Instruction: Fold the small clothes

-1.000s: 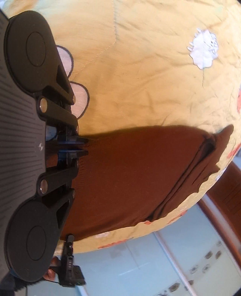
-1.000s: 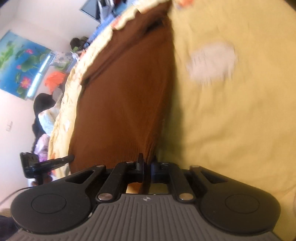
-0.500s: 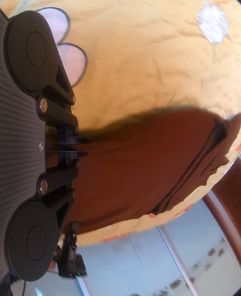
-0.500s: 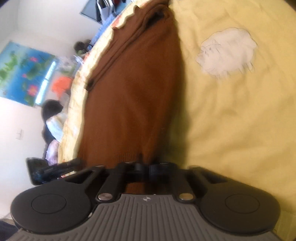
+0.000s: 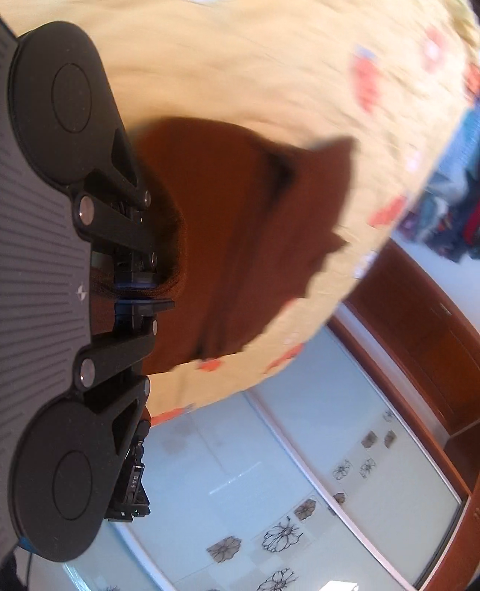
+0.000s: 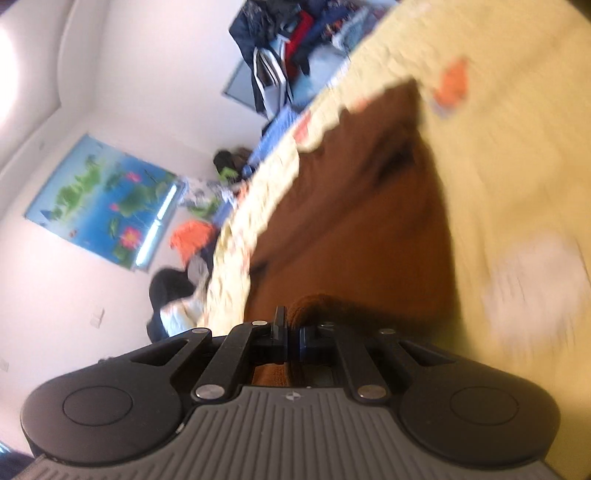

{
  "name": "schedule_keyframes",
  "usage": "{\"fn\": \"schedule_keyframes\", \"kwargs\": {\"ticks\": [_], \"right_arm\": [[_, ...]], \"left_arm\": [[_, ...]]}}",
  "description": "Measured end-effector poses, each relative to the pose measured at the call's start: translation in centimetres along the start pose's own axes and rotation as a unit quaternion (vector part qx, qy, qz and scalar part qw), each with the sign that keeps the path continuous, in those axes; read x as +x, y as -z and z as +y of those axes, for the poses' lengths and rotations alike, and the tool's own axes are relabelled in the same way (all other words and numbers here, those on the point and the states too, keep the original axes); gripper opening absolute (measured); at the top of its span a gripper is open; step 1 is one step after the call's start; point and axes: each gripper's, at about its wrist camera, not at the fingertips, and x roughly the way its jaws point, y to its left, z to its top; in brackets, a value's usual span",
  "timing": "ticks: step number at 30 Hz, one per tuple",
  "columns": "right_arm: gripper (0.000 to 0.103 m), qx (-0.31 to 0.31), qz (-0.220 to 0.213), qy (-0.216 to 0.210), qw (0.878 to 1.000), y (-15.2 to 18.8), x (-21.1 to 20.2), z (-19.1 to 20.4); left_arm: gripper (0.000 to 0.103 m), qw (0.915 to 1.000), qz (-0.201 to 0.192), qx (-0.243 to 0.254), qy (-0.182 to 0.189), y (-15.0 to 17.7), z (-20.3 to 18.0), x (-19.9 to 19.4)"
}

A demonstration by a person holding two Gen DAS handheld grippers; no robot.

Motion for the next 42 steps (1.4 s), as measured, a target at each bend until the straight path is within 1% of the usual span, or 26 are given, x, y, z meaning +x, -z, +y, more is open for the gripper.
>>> {"fn": "schedule_keyframes", "kwargs": {"ticks": [6,10,13,14,15,16,17,18,19,20,21,22,24,25,28,31,32,34,35,36,37,38,39,40,41,42], "right_arm": [[0.012,0.006,-0.047,-0.020,0.999,-9.7,4.6,-0.9],[0.012,0.020,-0.065,-0.008,0.998,-16.0,8.5,-2.7],[0.013,0.042,-0.075,0.005,0.996,-19.8,11.7,-4.8],[0.019,0.047,-0.080,0.012,0.996,-20.8,12.8,-5.4],[0.028,0.051,-0.087,0.021,0.995,-21.6,13.9,-6.0],[0.043,0.061,-0.095,0.039,0.993,-22.5,15.0,-6.9],[0.080,0.079,-0.106,0.057,0.990,-23.0,15.9,-8.0],[0.096,0.095,-0.122,0.073,0.985,-23.2,16.4,-8.7],[0.095,0.099,-0.136,0.087,0.982,-23.3,16.7,-9.0],[0.092,0.096,-0.142,0.096,0.981,-23.0,16.8,-9.1],[0.092,0.090,-0.143,0.094,0.981,-22.6,16.6,-8.9],[0.092,0.079,-0.145,0.089,0.982,-22.0,16.1,-8.4],[0.093,0.031,-0.139,0.103,0.984,-20.3,14.7,-7.1],[0.093,0.002,-0.133,0.124,0.983,-19.2,13.8,-6.3],[0.094,-0.063,-0.113,0.188,0.974,-15.6,10.9,-5.0],[0.093,-0.061,-0.065,0.213,0.973,-11.6,9.6,-5.6],[0.093,-0.065,-0.059,0.214,0.973,-10.4,9.5,-5.6],[0.093,-0.081,-0.056,0.207,0.973,-9.3,9.8,-5.2],[0.093,-0.076,-0.056,0.203,0.975,-9.2,10.2,-4.9],[0.089,-0.064,-0.054,0.193,0.978,-9.3,10.7,-4.9],[0.085,-0.049,-0.045,0.174,0.982,-9.6,11.6,-5.1],[0.077,-0.035,-0.039,0.157,0.986,-9.8,11.7,-5.0],[0.055,-0.026,-0.036,0.150,0.988,-9.9,12.1,-4.8],[0.037,-0.023,-0.030,0.154,0.987,-10.3,12.9,-4.9],[0.023,-0.017,-0.016,0.164,0.986,-10.6,13.8,-5.2],[0.023,-0.014,-0.012,0.160,0.987,-10.7,14.2,-5.4]], "left_arm": [[0.005,0.9992,-0.038,0.005,-0.009,-9.4,0.6,6.2],[0.005,0.9978,-0.058,0.007,-0.032,-14.8,1.8,10.7],[0.005,0.9941,-0.078,0.025,-0.071,-18.1,2.8,14.9],[0.005,0.9917,-0.082,0.033,-0.093,-18.9,3.4,16.2],[0.006,0.9898,-0.077,0.027,-0.117,-19.4,4.3,17.4],[0.008,0.9887,-0.065,0.009,-0.135,-20.0,5.4,18.8],[0.010,0.9876,-0.053,-0.015,-0.147,-20.4,6.5,19.5],[0.016,0.9858,-0.045,-0.045,-0.155,-20.4,7.4,19.8],[0.029,0.9843,-0.042,-0.077,-0.154,-20.2,8.1,19.5],[0.039,0.9840,-0.048,-0.101,-0.139,-19.6,8.7,18.5],[0.064,0.9848,-0.064,-0.108,-0.120,-18.5,8.9,17.0],[0.082,0.9840,-0.086,-0.104,-0.116,-17.4,8.7,15.4],[0.088,0.9797,-0.125,-0.092,-0.127,-14.5,7.9,11.9],[0.088,0.9799,-0.127,-0.086,-0.128,-13.0,7.6,10.4],[0.088,0.9786,-0.105,-0.102,-0.145,-8.4,7.7,7.2],[0.088,0.9762,-0.076,-0.140,-0.147,-4.5,9.0,6.5],[0.088,0.9770,-0.091,-0.131,-0.141,-3.8,8.8,6.4],[0.088,0.9763,-0.094,-0.127,-0.148,-3.6,8.2,6.8],[0.088,0.9776,-0.090,-0.132,-0.137,-3.8,8.1,7.2],[0.087,0.9797,-0.083,-0.136,-0.121,-4.0,8.0,7.9],[0.087,0.9808,-0.085,-0.128,-0.120,-4.2,7.9,8.5],[0.085,0.9806,-0.086,-0.119,-0.131,-4.4,7.5,9.0],[0.057,0.9805,-0.078,-0.112,-0.142,-4.9,7.1,9.6],[0.019,0.9787,-0.059,-0.114,-0.161,-5.3,7.2,10.6],[0.018,0.9766,-0.048,-0.120,-0.173,-5.5,7.6,11.3],[0.015,0.9764,-0.048,-0.123,-0.171,-5.7,7.6,11.1]]}}
